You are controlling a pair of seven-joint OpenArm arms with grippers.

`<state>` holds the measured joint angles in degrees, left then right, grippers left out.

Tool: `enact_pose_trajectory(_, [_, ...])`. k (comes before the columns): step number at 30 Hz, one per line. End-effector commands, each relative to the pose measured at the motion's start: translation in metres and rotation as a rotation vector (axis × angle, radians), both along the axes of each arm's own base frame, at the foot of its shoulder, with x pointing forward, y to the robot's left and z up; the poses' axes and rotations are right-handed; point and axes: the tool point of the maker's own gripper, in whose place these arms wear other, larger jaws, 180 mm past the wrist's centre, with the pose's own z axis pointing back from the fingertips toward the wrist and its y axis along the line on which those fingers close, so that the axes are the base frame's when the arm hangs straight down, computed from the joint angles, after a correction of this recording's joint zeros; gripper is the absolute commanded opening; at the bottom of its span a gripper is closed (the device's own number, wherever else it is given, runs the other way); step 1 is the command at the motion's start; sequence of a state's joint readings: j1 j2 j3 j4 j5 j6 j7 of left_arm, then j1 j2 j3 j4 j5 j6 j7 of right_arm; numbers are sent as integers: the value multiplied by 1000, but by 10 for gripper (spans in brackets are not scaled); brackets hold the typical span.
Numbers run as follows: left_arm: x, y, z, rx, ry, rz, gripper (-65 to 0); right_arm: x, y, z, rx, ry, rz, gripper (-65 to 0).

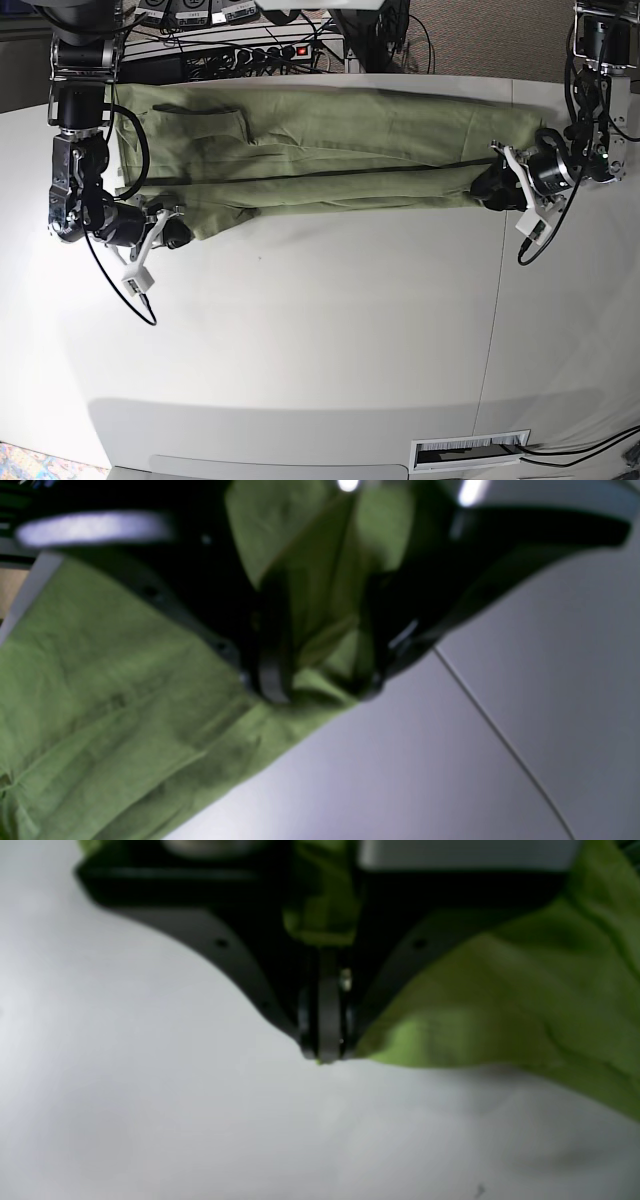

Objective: Fold the T-shirt properly
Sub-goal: 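Adjust the right gripper's hold on the strip end, pulling it straight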

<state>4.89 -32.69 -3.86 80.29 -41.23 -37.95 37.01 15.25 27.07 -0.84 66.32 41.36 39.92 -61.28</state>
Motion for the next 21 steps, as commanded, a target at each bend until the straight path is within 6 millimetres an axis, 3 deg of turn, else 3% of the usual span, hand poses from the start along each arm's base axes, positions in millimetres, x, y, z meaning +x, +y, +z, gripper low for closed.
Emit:
enact_pose_trajectory(1, [-6,11,-8,72,35,-17,-411,6,-9,12,-8,-19,-3,-650])
enact_pose_trajectory(7, [-5,10,-8,72,34,-16,-411,2,-8,37,63,-14,27,-650])
enact_pose_trajectory(14, [-5,10,-7,68,30,-14,-411,-10,17,77,62,-31,187,-650])
enact_pose_trajectory(21, [-5,10,-7,69,30,-14,-411,-17,28,81,86,-44,219,-650])
